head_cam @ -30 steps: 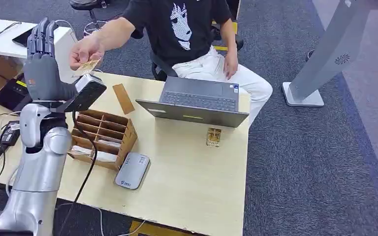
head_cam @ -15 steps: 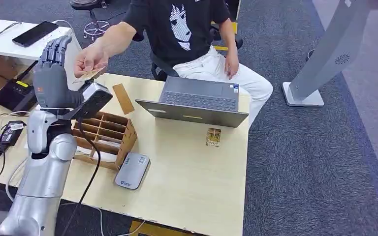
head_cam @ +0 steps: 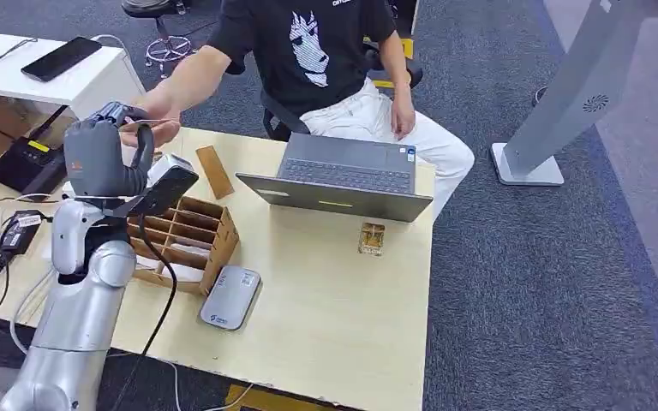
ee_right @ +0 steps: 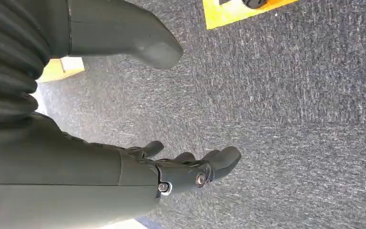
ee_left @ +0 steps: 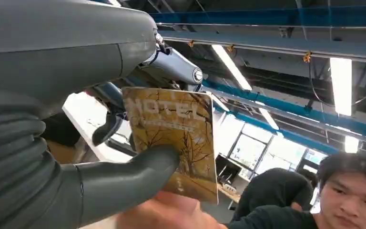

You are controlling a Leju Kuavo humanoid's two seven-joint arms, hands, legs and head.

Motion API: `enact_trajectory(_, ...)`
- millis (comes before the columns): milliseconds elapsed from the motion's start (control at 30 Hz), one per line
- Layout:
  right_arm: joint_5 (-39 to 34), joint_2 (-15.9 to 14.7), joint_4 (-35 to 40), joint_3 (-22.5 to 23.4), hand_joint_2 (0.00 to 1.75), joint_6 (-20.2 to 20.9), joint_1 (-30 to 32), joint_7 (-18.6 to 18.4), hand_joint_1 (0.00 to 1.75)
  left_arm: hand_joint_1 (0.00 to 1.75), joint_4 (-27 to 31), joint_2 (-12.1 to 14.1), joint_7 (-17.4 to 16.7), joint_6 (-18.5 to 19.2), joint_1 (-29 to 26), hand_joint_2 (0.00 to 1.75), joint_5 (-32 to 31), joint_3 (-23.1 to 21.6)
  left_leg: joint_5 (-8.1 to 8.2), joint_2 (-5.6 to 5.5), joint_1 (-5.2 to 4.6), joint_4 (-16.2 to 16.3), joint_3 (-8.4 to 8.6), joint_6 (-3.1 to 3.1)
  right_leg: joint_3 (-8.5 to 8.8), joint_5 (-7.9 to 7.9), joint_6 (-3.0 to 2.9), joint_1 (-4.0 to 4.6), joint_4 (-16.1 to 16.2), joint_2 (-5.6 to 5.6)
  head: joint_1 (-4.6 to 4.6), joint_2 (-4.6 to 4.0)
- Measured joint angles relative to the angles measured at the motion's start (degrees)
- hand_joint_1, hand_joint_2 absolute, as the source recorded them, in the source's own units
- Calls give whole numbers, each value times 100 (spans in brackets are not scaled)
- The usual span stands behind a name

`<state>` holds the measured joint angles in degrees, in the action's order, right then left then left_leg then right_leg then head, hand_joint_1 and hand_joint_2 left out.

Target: Pass the card to the sensor for recognition and then transmit it.

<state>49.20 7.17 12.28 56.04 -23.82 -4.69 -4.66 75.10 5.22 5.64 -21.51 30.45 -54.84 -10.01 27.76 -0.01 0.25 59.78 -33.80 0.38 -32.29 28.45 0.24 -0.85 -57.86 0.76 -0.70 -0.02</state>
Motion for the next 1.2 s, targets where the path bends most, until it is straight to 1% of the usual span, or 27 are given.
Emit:
enact_trajectory(267,13,0,0,0,175,0,0,2,0,175,2,0,46,33,-67,175,31,-2,0,0,0,0,0,0,0,0,0,0,0,0,0,0)
enact_trajectory(400,9,2,0,0,175,-7,2,2,0,175,89,2,170,273,-160,175,87,-111,0,0,0,0,0,0,0,0,0,0,0,0,0,-2)
enact_trajectory(567,-61,24,0,4,175,-26,8,7,0,175,558,11,205,678,-432,175,37,-529,1,-1,-1,0,-1,1,0,0,0,-1,1,0,0,0)
enact_trajectory(700,-116,50,0,26,175,-48,12,22,0,175,1002,63,151,839,-668,175,-66,-971,2,-1,-1,0,-2,2,0,1,0,-1,2,0,0,-2)
enact_trajectory(800,-164,77,0,72,175,-63,25,50,0,175,1420,183,61,922,-870,175,-233,-1385,2,-2,0,0,-2,2,-1,1,0,0,2,-1,0,0)
enact_trajectory(933,-195,103,0,122,175,-70,28,55,0,175,1733,348,-81,966,-1088,175,-448,-1782,2,-2,0,-2,-2,2,-1,2,-1,0,2,-3,0,0)
enact_trajectory(1067,-210,114,0,181,175,-90,38,55,0,175,1849,553,-210,1021,-1264,175,-529,-1945,2,-1,0,-3,-2,2,-1,3,-1,1,1,-3,0,0)
enact_trajectory(1200,-234,131,0,205,175,-120,42,52,0,175,1849,759,-313,1095,-1436,175,-571,-1961,2,-1,1,-4,-1,1,-1,3,-1,1,0,-2,0,0)
